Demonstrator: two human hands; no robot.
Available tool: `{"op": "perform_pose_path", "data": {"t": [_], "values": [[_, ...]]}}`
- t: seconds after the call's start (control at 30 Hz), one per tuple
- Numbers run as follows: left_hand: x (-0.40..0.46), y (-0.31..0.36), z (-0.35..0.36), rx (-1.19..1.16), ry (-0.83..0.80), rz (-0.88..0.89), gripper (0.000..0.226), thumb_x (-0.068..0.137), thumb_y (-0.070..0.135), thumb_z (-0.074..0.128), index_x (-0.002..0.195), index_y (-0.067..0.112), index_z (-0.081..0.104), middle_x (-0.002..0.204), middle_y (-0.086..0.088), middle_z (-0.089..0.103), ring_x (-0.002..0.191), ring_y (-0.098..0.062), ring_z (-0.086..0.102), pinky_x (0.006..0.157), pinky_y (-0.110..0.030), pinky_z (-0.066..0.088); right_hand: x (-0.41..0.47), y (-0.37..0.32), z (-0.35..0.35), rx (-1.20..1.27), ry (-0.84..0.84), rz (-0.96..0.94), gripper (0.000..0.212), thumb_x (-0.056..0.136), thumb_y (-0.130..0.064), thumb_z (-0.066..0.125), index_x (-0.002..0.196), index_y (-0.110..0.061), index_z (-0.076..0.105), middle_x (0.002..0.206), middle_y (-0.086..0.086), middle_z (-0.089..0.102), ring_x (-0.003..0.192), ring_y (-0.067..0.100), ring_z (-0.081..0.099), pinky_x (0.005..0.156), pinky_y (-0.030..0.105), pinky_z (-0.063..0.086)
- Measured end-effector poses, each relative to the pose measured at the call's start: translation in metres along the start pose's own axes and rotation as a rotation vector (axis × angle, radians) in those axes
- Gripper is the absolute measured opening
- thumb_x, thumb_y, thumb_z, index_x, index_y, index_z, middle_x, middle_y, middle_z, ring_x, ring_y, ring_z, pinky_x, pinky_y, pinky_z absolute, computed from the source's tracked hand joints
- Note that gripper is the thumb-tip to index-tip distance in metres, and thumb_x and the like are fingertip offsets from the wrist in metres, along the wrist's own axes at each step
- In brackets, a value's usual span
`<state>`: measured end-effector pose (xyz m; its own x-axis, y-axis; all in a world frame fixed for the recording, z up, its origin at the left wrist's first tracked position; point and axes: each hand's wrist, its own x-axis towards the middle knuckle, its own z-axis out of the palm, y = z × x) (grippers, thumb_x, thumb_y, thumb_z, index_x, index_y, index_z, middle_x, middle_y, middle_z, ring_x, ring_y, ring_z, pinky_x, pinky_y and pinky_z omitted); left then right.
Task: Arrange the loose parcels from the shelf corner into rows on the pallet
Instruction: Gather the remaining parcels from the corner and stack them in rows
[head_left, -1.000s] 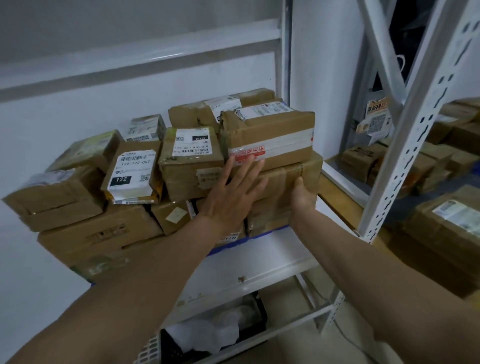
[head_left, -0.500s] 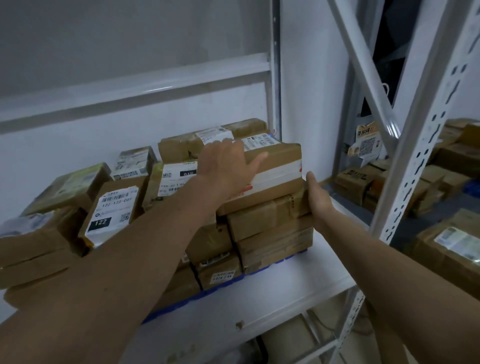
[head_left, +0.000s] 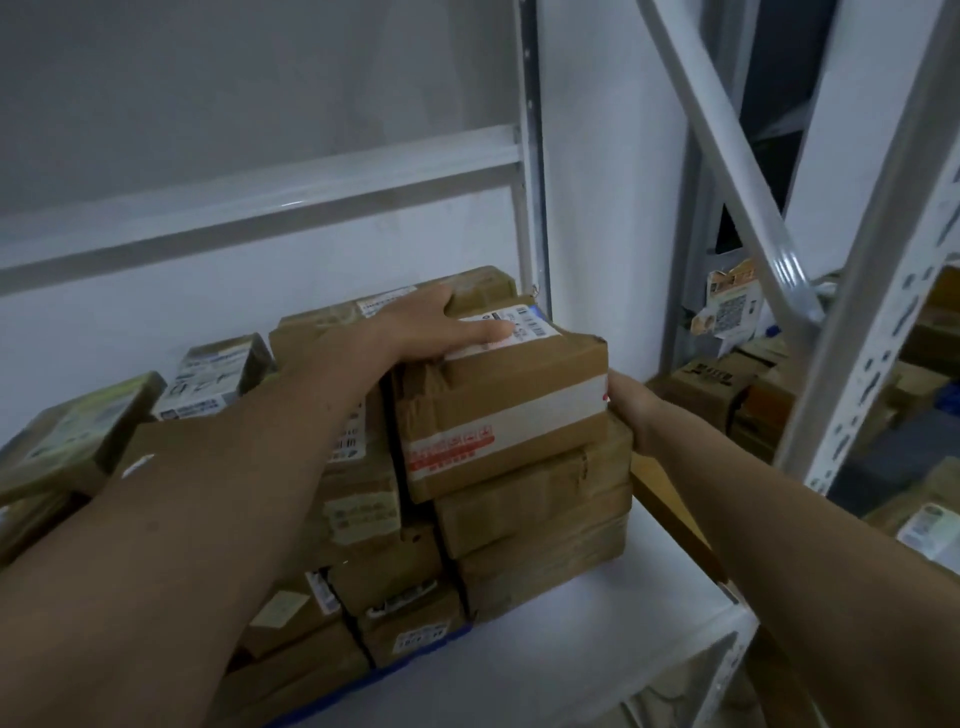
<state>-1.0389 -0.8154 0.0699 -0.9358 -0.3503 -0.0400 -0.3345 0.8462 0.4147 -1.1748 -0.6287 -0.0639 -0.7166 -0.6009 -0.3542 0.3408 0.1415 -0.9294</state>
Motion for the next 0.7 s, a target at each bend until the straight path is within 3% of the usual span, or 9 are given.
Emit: {"op": "perform_pose_path", "data": {"t": [0.13,0.23,0.3,0.37,0.43,0.47,0.57,0.63,0.7], "values": [[0.014,0.004,-0.003,0.036,-0.064,-0.015,0.102,0.055,0.085,0.050,0.137,0.025,0.042,0.135,-0.001,0.051,0.118,-0.022,0.051,0.102,-0.044,0.042,0.030,0.002,-0.002,-0.069,-0.119,-0.026,0.035,0.099,-0.038,0.042,0.077,-0.015,0.057,0.071,0.007,0.066,0.059,0.017,0.066,0.049,0.023,0.051],[0.026,0.003,-0.006,0.215,-0.050,-0.109,0.116,0.056,0.090,0.044,0.151,0.028,0.020,0.154,-0.003,0.028,0.139,-0.025,0.030,0.113,-0.048,0.027,0.058,0.002,-0.002,-0.055,-0.177,-0.046,0.032,0.099,-0.034,0.041,0.078,-0.015,0.055,0.067,0.006,0.065,0.049,0.013,0.066,0.040,0.016,0.047],[0.027,0.003,-0.009,0.219,-0.080,-0.152,0.119,0.055,0.091,0.043,0.152,0.032,0.009,0.158,0.001,0.019,0.142,-0.023,0.023,0.115,-0.047,0.022,0.075,0.006,-0.002,-0.047,-0.265,-0.034,0.047,0.100,-0.037,0.038,0.070,-0.014,0.066,0.062,0.006,0.067,0.047,0.012,0.066,0.041,0.017,0.048],[0.025,0.001,-0.011,0.123,-0.153,-0.155,0.114,0.058,0.090,0.048,0.151,0.038,0.010,0.154,0.004,0.030,0.134,-0.021,0.036,0.112,-0.044,0.030,0.090,0.009,0.002,-0.056,-0.300,-0.058,0.056,0.101,-0.036,0.036,0.062,-0.013,0.068,0.062,0.007,0.064,0.049,0.011,0.065,0.045,0.018,0.049],[0.020,-0.001,-0.011,0.083,-0.194,-0.167,0.110,0.058,0.088,0.048,0.150,0.042,0.008,0.149,0.007,0.036,0.130,-0.019,0.041,0.110,-0.043,0.034,0.102,0.010,0.004,-0.076,-0.247,-0.077,0.045,0.102,-0.028,0.035,0.065,-0.010,0.052,0.064,0.010,0.055,0.044,0.006,0.060,0.042,0.016,0.046],[0.018,-0.001,-0.011,0.086,-0.202,-0.176,0.110,0.058,0.088,0.047,0.150,0.043,0.006,0.146,0.009,0.037,0.128,-0.018,0.041,0.109,-0.040,0.034,0.105,0.011,0.004,-0.082,-0.265,-0.075,0.046,0.103,-0.028,0.034,0.065,-0.011,0.053,0.061,0.010,0.057,0.042,0.004,0.060,0.040,0.014,0.045],[0.015,0.001,-0.014,0.082,-0.217,-0.207,0.111,0.060,0.090,0.046,0.151,0.041,0.004,0.132,0.014,0.037,0.119,-0.012,0.040,0.101,-0.030,0.033,0.114,0.017,0.002,-0.104,-0.413,-0.002,0.064,0.098,-0.049,0.037,0.057,-0.020,0.076,0.058,0.000,0.071,0.054,0.009,0.069,0.046,0.016,0.050],[0.015,0.001,-0.015,0.073,-0.216,-0.220,0.105,0.060,0.090,0.047,0.148,0.043,0.015,0.132,0.016,0.044,0.116,-0.011,0.047,0.101,-0.032,0.038,0.111,0.014,-0.001,-0.109,-0.513,0.023,0.052,0.086,-0.064,0.046,0.070,-0.027,0.079,0.075,0.002,0.075,0.072,0.017,0.073,0.057,0.025,0.056],[0.017,0.003,-0.015,0.077,-0.181,-0.235,0.103,0.051,0.094,0.047,0.140,0.045,0.028,0.127,0.015,0.053,0.114,-0.011,0.053,0.100,-0.034,0.042,0.117,0.008,-0.001,-0.136,-0.560,0.034,0.056,0.079,-0.070,0.051,0.089,-0.022,0.077,0.090,0.008,0.075,0.089,0.028,0.071,0.077,0.039,0.057]]}}
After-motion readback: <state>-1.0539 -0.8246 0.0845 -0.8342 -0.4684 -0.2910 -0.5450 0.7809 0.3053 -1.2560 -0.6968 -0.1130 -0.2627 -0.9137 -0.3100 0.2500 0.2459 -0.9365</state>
